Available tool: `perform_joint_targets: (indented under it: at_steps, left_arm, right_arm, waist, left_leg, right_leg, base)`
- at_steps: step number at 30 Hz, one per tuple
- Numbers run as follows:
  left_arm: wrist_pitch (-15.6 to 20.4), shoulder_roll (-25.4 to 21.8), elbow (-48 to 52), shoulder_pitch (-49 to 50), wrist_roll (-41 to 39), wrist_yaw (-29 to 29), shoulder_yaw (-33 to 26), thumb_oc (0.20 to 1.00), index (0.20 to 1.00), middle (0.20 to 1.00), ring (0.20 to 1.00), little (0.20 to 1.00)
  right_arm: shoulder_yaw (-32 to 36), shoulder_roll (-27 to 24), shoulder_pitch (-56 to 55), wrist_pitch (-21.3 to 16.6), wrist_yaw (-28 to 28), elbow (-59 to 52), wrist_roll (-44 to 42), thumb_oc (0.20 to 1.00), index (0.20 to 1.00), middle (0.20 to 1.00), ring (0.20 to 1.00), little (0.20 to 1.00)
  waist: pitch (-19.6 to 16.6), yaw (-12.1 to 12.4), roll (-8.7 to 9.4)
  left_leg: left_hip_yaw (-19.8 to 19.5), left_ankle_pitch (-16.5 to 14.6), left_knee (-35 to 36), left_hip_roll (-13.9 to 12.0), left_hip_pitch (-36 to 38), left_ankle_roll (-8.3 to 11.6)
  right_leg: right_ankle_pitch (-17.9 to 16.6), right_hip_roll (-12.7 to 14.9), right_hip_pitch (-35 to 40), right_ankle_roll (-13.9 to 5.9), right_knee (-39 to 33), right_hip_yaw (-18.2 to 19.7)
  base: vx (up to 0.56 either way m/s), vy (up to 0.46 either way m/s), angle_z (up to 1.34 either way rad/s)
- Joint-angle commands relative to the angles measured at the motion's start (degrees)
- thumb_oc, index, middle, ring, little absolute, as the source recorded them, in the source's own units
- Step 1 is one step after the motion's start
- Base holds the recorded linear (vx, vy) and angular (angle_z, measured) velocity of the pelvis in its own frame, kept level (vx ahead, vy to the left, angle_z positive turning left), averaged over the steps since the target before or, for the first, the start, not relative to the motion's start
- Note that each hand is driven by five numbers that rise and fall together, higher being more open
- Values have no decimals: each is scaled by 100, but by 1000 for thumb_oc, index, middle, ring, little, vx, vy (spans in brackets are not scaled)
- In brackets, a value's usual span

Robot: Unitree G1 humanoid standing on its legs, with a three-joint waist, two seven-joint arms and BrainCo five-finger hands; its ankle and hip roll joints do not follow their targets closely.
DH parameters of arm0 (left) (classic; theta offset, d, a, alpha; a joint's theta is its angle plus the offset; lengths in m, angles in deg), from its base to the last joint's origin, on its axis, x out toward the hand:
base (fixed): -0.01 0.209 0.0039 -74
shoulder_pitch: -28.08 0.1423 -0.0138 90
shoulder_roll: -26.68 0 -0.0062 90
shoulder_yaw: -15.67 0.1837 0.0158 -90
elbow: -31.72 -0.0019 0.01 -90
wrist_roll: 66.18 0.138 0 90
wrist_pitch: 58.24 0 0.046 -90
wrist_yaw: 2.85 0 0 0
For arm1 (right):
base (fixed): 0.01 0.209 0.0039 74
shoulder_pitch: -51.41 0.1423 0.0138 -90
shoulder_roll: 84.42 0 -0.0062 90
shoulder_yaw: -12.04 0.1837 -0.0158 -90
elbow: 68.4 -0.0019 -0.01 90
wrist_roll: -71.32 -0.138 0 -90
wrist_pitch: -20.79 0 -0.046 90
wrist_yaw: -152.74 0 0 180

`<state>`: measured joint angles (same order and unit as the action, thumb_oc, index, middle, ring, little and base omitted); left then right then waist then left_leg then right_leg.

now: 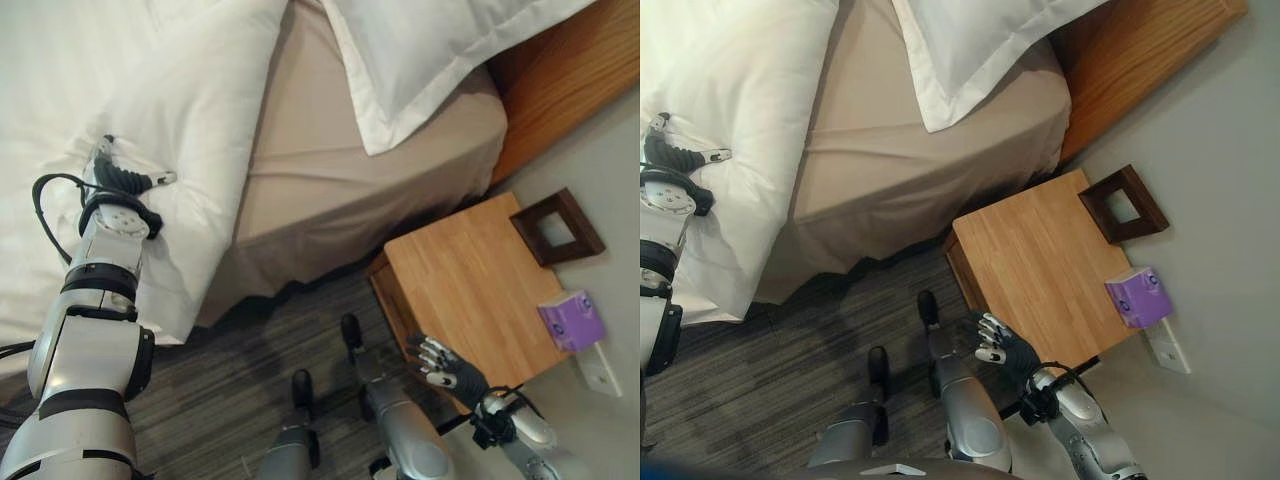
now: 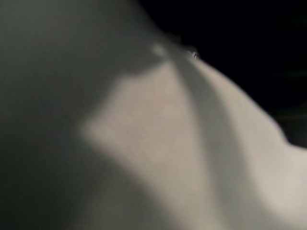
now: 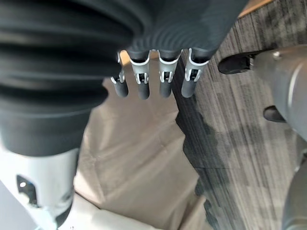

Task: Making the bed.

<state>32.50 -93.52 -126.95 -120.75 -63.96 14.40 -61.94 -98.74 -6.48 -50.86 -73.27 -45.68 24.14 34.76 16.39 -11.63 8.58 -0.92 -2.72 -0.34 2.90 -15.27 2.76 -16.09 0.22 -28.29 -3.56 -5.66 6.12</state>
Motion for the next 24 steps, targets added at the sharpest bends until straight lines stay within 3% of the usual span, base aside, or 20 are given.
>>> perform_joint_targets:
  at_steps: [1,2,4,5,8,11,14,15,17,19,24]
  left_arm:
    - [-131,136,-480,-18,-140,-152,204,1000,1000,1000,1000,1000]
    - [-130,154,-528,40,-186,-165,172,1000,1000,1000,1000,1000]
    - [-95,199,-582,180,-381,-228,23,564,564,564,564,564]
    - [-82,238,-560,233,-470,-239,-35,200,200,200,200,200]
    - [167,412,-192,276,-1095,-286,-130,200,200,200,200,200]
    - [338,544,497,203,-1104,-241,129,200,200,200,200,200]
    - [628,672,1757,242,-1307,-217,341,200,200,200,200,200]
    - [821,727,2629,306,-1419,-347,503,200,200,200,200,200]
    - [932,810,3047,384,-1579,-374,553,200,200,200,200,200]
    - [1207,1339,4385,617,-2128,-587,776,200,200,200,200,200]
    - [1217,2005,5430,931,-2288,-1018,1235,200,200,200,200,200]
  right_arm:
    - [121,-30,175,-277,70,-153,-244,1000,1000,1000,1000,1000]
    - [108,-6,218,-295,116,-97,-252,1000,1000,1000,1000,1000]
    - [136,55,246,-304,172,-41,-266,1000,1000,1000,1000,1000]
    - [131,77,236,-307,175,-19,-270,1000,1000,1000,1000,1000]
    - [105,46,230,-278,150,9,-232,1000,1000,1000,1000,1000]
    - [104,-35,287,-274,128,20,-210,1000,1000,1000,1000,1000]
    - [114,-73,351,-276,99,50,-158,1000,1000,1000,1000,1000]
    - [112,-114,344,-268,52,99,-55,1000,1000,1000,1000,1000]
    - [96,-121,359,-261,52,117,9,1000,1000,1000,1000,1000]
    - [96,-128,403,-248,63,198,181,1000,1000,1000,1000,1000]
    - [133,-111,454,-204,131,278,383,1000,1000,1000,1000,1000]
  waist:
    - [38,14,-99]
    - [57,8,-79]
    - [68,9,-72]
    - [58,17,-82]
    - [35,56,-158]
    - [-30,84,-260]
    - [-108,123,-421]
    - [-132,141,-521]
    - [-165,134,-555]
    - [-206,124,-675]
    - [-283,69,-785]
  left_leg:
    - [-89,841,534,-335,-221,107]
    - [-84,839,534,-336,-238,104]
    - [-31,827,534,-338,-245,115]
    - [-22,808,534,-338,-223,111]
    - [-11,723,534,-334,-71,98]
    - [6,677,534,-311,76,88]
    - [6,627,534,-276,201,78]
    - [5,583,534,-267,302,77]
    - [3,593,534,-251,308,77]
    - [-14,544,534,-214,386,70]
    - [4,536,534,-165,447,48]
  right_leg:
    - [624,-259,610,-328,66,-77]
    - [606,-269,572,-337,66,-47]
    - [598,-281,546,-337,66,13]
    - [610,-284,563,-338,66,22]
    - [690,-298,702,-320,66,60]
    - [739,-283,816,-311,66,101]
    - [786,-248,939,-317,66,78]
    - [831,-239,1042,-319,66,66]
    - [828,-215,1048,-330,66,59]
    - [857,-186,1136,-342,66,29]
    - [867,-144,1200,-354,66,50]
  base:
    - [-7,-12,-7]
    - [9,5,-5]
    - [20,5,-6]
    - [37,-2,-6]
    - [70,13,-11]
    - [28,15,-6]
    - [52,46,-3]
    - [30,44,-3]
    - [15,23,-1]
    - [18,22,-1]
    - [17,27,1]
